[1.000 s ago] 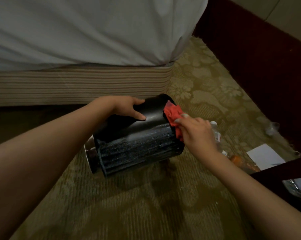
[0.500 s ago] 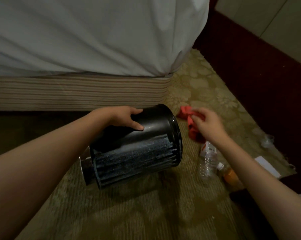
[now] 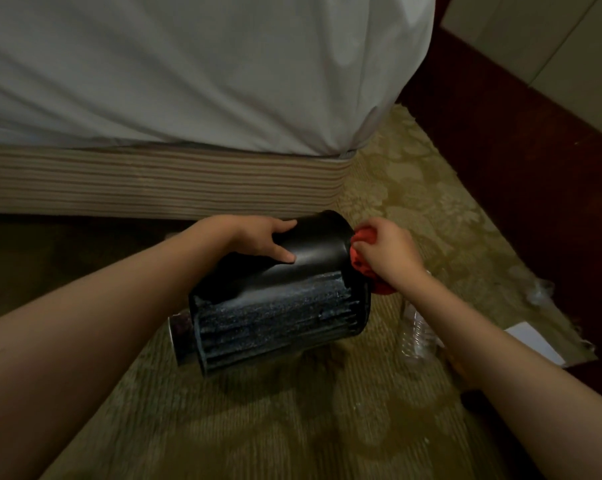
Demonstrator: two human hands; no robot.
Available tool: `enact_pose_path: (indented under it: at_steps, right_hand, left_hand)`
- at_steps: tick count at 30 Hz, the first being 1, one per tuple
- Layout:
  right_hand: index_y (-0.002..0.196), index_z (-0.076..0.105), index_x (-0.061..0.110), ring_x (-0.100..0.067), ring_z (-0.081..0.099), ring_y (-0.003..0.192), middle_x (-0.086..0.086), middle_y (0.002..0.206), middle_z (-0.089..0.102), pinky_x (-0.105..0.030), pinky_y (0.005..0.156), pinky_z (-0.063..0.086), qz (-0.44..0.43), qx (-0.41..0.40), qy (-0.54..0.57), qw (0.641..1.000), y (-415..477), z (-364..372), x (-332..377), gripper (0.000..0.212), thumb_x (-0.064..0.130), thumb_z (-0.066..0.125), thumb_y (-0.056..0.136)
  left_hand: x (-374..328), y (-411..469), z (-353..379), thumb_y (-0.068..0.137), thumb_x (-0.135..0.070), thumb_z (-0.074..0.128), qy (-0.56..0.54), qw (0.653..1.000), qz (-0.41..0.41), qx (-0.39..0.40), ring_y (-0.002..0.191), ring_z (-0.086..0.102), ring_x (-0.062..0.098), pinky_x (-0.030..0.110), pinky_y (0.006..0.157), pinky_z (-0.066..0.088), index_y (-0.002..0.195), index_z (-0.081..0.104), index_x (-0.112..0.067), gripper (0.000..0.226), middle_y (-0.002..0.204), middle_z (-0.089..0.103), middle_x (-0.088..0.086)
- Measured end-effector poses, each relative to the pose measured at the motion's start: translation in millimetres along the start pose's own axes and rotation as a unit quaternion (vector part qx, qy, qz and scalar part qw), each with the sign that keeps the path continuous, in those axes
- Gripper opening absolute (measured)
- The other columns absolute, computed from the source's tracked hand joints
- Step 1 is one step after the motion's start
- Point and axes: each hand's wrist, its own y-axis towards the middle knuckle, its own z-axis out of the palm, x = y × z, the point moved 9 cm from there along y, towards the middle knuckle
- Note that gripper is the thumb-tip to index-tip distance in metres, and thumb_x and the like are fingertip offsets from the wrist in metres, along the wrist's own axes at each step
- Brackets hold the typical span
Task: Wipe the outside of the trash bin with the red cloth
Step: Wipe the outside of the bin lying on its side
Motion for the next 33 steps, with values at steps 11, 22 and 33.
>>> enact_pose_path:
  at_steps: [11, 22, 33]
  right_hand:
    - [0.096, 0.065, 0.027, -0.027, 0.06, 0.096, 0.002, 0.091, 0.065, -0.047, 0.091, 0.045, 0.067, 0.039, 0.043, 0.996, 18, 11, -6, 0.011, 0.03, 0.058, 0.087]
    - [0.095, 0.066, 0.028, -0.027, 0.059, 0.102, -0.001, 0.1, 0.066, -0.047, 0.095, 0.043, 0.095, 0.031, 0.025, 0.995, 11, 3, -5, 0.011, 0.028, 0.059, 0.087]
    - [0.091, 0.052, 0.033, -0.021, 0.059, 0.089, 0.011, 0.081, 0.056, -0.048, 0.09, 0.043, 0.036, -0.009, 0.008, 0.999, -47, 2, -9, 0.007, 0.039, 0.049, 0.093]
  left_hand:
    - [5, -1, -3, 0.084, -0.047, 0.06, -0.036, 0.999, -0.003, 0.002, 0.143, 0.015, 0.019, 0.033, 0.115, 0.01, 0.148, 0.015, -0.031, 0.08, 0.156, 0.015, -0.002]
    - [1, -3, 0, 0.085, -0.047, 0.058, -0.02, 1.0, -0.001, 0.001, 0.142, 0.016, 0.021, 0.038, 0.117, 0.012, 0.148, 0.013, -0.032, 0.079, 0.156, 0.015, -0.001]
    - [1, -3, -4, 0.083, -0.047, 0.061, -0.02, 1.0, -0.007, -0.004, 0.142, 0.018, 0.021, 0.038, 0.117, 0.014, 0.148, 0.016, -0.03, 0.08, 0.156, 0.018, 0.0]
